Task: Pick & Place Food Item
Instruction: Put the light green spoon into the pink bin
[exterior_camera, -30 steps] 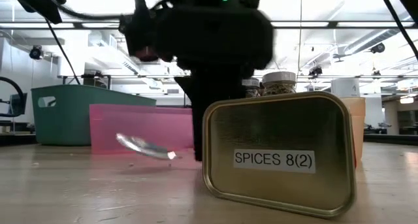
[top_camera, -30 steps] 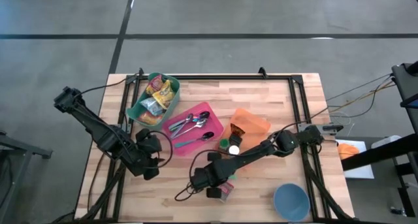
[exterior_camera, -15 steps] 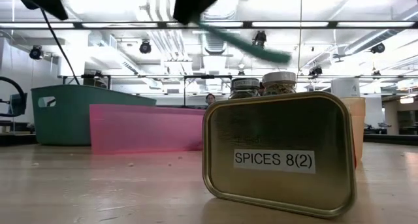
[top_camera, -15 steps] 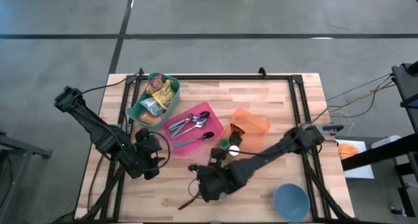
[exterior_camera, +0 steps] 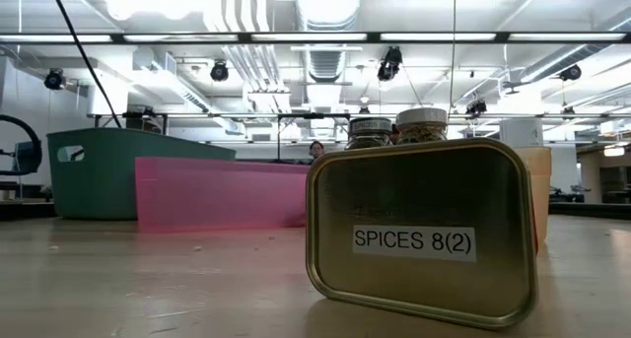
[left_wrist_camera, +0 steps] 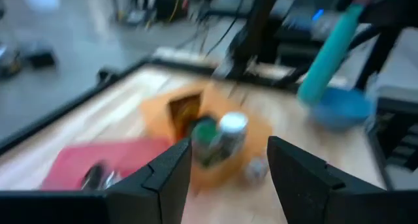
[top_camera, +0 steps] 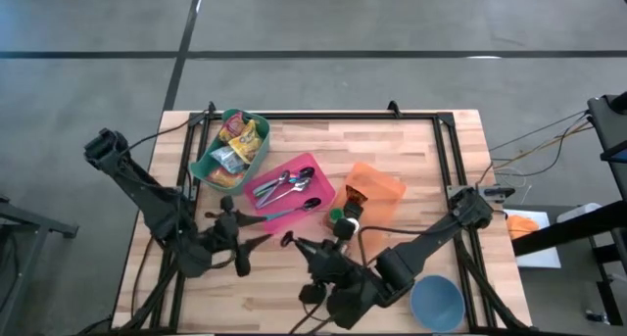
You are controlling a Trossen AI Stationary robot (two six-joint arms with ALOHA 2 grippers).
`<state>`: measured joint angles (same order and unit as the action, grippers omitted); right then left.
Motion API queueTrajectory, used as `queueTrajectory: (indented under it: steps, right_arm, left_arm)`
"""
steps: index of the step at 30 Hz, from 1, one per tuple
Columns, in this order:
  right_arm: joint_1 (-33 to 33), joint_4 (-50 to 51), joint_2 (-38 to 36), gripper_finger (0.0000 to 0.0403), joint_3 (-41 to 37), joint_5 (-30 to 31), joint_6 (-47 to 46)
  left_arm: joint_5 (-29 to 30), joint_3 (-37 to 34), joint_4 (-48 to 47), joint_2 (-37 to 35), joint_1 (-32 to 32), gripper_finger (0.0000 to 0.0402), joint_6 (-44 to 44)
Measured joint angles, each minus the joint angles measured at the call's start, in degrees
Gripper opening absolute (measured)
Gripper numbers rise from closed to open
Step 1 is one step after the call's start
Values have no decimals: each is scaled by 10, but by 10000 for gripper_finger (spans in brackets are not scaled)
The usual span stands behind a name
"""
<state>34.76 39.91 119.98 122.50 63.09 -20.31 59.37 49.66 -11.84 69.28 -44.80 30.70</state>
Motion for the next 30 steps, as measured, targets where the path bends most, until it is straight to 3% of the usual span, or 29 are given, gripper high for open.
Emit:
queueTrajectory:
  steps: [5,9,14,21,30]
  right_arm:
    - [-2,-118,0,24,0,-2,98]
    - [-7,-163,0,24,-1,-33,121]
    - [-22,-193,0,24,-3,-87,128]
    - [-27,-194,1,24,-3,-92,130]
    - [-29,-221,1,24,-3,-131,138]
  left_arm:
    - [-9,-103,355,0,1,203,-205]
    - [-30,-149,484,0,8,203,-265]
    - [-125,-154,494,0,32,203,-269]
    - [-235,-146,489,0,37,203,-311]
    - [-247,-146,489,0,39,203,-324]
